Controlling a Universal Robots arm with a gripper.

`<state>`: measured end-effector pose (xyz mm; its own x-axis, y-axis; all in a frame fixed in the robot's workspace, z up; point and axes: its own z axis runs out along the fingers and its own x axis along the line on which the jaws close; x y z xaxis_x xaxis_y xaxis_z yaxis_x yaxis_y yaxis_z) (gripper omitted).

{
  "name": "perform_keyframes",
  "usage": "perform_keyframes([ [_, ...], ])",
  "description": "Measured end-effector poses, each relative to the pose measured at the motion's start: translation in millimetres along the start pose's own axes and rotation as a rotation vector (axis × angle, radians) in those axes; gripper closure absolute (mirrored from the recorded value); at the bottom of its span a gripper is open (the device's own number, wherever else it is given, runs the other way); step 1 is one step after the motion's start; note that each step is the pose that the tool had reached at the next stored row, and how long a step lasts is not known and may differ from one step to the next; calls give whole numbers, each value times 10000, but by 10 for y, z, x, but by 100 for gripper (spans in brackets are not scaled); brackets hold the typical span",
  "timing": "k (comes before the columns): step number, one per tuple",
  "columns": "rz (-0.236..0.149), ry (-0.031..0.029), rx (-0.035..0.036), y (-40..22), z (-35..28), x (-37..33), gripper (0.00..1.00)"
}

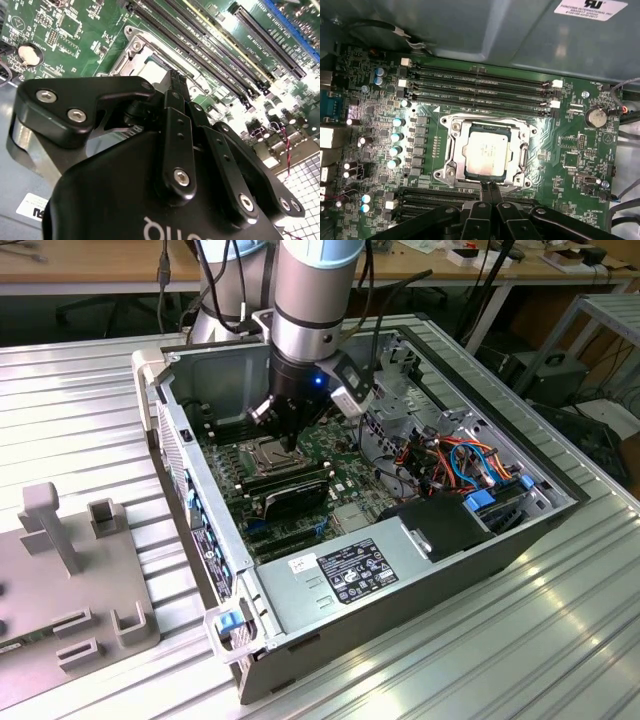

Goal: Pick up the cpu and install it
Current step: 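Install the second cpu locking lever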

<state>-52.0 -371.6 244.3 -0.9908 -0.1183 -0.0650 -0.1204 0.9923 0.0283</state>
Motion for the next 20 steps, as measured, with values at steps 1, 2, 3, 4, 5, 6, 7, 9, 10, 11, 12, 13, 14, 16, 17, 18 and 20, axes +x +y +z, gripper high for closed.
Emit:
perform_keyframes([
  [1,0,1,0,-13,-1,2,89],
  [2,0,1,0,-20,-1,3,89],
  [3,-1,0,0,-32,-2,4,89],
  [4,0,0,0,-39,-2,5,89],
  [5,-1,0,0,-44,-2,5,89],
  [6,1,-1,1,-47,-3,6,89],
  [7,0,-12,3,-46,-3,10,89],
  [9,-2,-35,5,-45,-3,21,89],
  [10,-2,-36,4,-45,-3,22,89],
  [11,-3,-37,5,-46,-6,23,89],
  [12,-2,-36,6,-46,-17,23,89],
  [13,-1,-38,3,-45,-22,22,89],
  [14,1,-43,4,-44,-22,28,89],
  [16,-2,-57,8,-43,-25,46,89],
  [17,-3,-66,9,-42,-25,59,89],
  [18,-3,-72,9,-40,-26,70,89],
  [20,-3,-80,10,-37,-28,102,89],
])
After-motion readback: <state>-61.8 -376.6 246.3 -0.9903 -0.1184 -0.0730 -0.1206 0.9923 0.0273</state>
